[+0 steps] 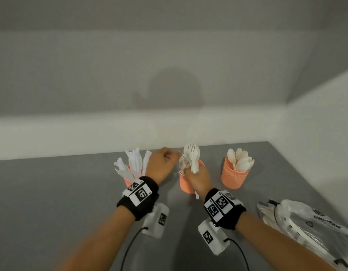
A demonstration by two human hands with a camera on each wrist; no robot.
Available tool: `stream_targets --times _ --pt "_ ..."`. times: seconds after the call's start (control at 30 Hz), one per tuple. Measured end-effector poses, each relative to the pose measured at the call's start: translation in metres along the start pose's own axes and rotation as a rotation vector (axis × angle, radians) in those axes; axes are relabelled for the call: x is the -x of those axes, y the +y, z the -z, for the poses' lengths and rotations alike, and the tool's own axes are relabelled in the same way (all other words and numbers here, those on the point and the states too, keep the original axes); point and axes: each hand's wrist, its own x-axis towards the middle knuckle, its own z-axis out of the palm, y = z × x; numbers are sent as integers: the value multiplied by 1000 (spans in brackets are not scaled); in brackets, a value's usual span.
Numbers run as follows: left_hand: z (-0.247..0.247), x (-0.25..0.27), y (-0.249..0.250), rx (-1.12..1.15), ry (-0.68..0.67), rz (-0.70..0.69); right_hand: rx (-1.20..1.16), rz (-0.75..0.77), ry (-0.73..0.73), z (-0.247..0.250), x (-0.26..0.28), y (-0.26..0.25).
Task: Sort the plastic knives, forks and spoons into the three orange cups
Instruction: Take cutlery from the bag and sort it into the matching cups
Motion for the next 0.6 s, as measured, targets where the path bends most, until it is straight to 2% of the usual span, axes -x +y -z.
stream_targets --times 0.07,0.13,0.3,0.47,0.6 --pt "-19 8 -2 46 -96 113 86 21 -3 -1 4 1" --pt "-33 11 -5 93 -91 159 149 43 -12 2 9 0" --pt "-46 11 -4 44 -120 168 170 59 -105 13 17 4" --pt "-60 16 -3 -22 -195 233 94 85 -103 19 19 17" --pt "-68 22 -2 -53 -160 220 188 91 -102 24 21 23"
